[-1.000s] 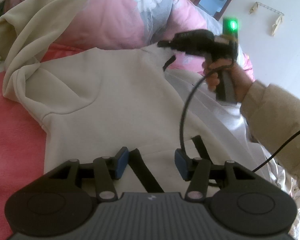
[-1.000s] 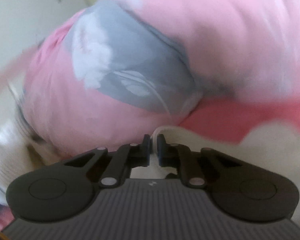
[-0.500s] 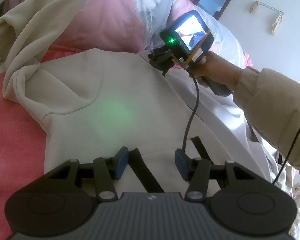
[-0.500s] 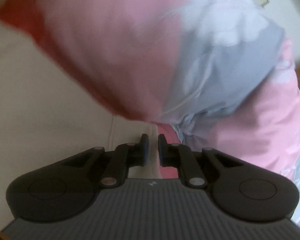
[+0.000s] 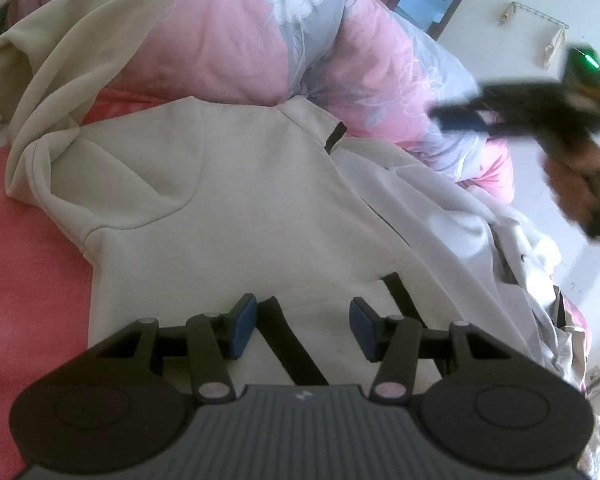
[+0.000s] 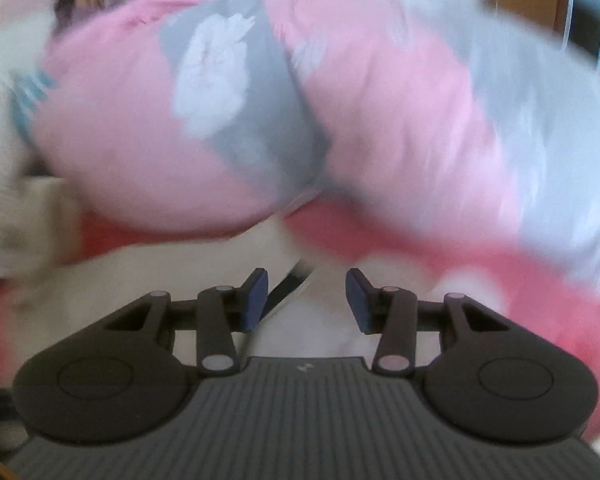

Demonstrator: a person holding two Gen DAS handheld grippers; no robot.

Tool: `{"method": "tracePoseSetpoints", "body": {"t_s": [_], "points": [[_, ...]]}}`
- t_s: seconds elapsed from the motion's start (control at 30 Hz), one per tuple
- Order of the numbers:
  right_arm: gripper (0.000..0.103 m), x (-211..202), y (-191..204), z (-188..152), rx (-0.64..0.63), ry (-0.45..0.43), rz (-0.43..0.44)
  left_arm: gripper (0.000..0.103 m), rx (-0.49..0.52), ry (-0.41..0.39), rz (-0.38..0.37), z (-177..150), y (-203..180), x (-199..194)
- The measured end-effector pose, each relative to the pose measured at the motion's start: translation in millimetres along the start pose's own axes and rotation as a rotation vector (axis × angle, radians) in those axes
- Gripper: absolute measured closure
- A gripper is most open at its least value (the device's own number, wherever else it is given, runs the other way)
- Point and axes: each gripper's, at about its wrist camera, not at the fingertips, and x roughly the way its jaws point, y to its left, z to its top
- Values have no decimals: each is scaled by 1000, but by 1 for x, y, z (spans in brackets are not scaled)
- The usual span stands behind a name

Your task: Fold clothes

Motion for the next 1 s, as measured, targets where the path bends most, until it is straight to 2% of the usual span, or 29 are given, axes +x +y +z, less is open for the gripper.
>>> {"method": "tracePoseSetpoints", "body": {"t_s": [0.27,0.3,0.33,0.4,0.57,0.63,0.83,1.0], "points": [[66,-57,-2,-87,328,202,313,50,-1,0,0,0,0,1],[67,-60,-2,-95,357,218,333,50,-1,0,-1,0,0,1],[72,-59,-2,-100,373,224,333,50,-2,0,-2,0,1,1],[76,-57,-1,-109,406,237,332,50,-2,0,-2,0,1,1],[77,-60,8,-120,440,241,335,50,1,1,0,1,1,1],[81,-59,11,-123,431,241,326,50,0,1,0,1,1,1],[83,-60,35,-125,273,225,242,50,3,1,2,1,1,1],[82,-68,68,-125,79,199,143,50,3,1,2,0,1,1]]}}
